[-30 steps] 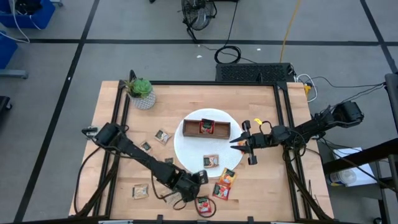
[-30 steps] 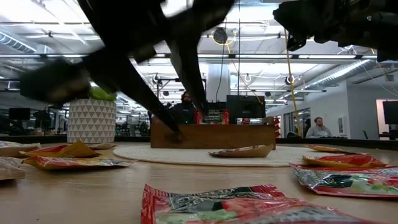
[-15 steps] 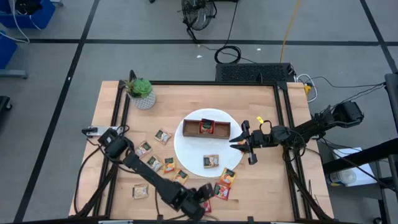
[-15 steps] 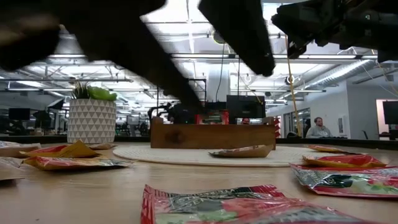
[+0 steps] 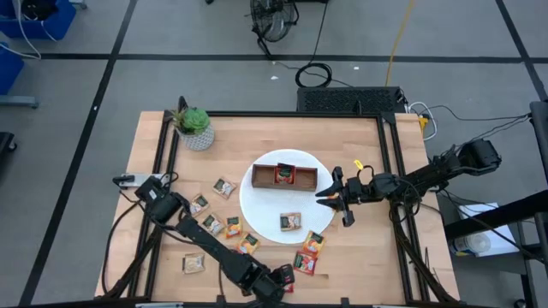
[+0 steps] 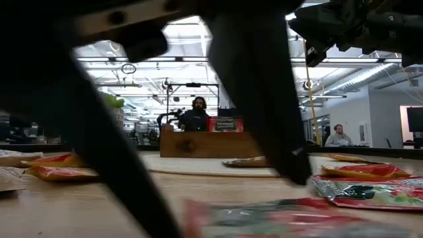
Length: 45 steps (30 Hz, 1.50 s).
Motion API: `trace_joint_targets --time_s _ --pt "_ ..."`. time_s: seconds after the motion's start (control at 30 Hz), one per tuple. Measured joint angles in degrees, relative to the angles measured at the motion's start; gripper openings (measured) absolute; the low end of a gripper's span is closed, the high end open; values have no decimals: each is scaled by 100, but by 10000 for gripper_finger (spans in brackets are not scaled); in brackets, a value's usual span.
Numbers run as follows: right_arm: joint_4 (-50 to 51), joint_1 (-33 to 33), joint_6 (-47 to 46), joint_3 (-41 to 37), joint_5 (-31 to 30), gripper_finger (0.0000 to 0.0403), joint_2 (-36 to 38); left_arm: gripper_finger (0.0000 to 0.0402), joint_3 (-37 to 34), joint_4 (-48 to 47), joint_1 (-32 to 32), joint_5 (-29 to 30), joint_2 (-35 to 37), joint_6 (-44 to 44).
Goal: Pick & Place Tea
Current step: Put the red tea bag into the middle section of the wooden organizer
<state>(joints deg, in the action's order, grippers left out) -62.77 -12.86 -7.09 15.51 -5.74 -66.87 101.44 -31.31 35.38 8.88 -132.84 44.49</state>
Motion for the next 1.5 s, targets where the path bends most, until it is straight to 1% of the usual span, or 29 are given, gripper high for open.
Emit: trace_joint_targets --time_s 0.17,0.3,0.37,0.47,0.53,0.6,0.7,0.73,0.83,0.93,1.0,1.17,1.27,1.4,1.5 --pt "107 0 -7 -2 0 73 0 191 -8 105 -204 -242 -49 -41" --pt "178 0 -105 -2 2 73 0 176 -10 35 -414 -771 -50 -195" --pt "212 0 -105 -2 2 73 0 163 -14 33 -480 -944 -52 -237" --pt "267 0 -105 -2 2 73 0 134 -19 22 -581 -1133 -59 -394" --pt "296 0 -101 -2 2 73 0 107 -19 21 -669 -1307 -106 -527" --pt "311 0 -93 -2 2 73 0 73 -11 41 -733 -1425 -159 -651" --pt "312 0 -85 0 2 73 2 17 -10 29 -760 -1432 -313 -734" --pt "328 -2 -85 -2 4 73 2 10 -6 14 -765 -1427 -342 -731" --pt "379 -7 -83 0 4 73 2 5 -1 14 -763 -1408 -382 -717" --pt "484 -7 -83 -2 3 73 2 3 -2 -2 -704 -1142 -351 -780" --pt "517 -6 -83 -2 4 73 2 3 -17 -53 -642 -802 -274 -777" --pt "528 -7 -82 -1 3 73 2 2 -66 -611 -570 94 74 -808" --pt "538 -7 -81 -2 4 73 2 1 -91 -1073 -521 371 339 -1065" --pt "541 -7 -81 -2 3 73 2 1 -60 -1171 -383 812 682 -1371" --pt "573 -7 -81 -2 4 73 2 1 -60 -1233 -262 1210 773 -1342"
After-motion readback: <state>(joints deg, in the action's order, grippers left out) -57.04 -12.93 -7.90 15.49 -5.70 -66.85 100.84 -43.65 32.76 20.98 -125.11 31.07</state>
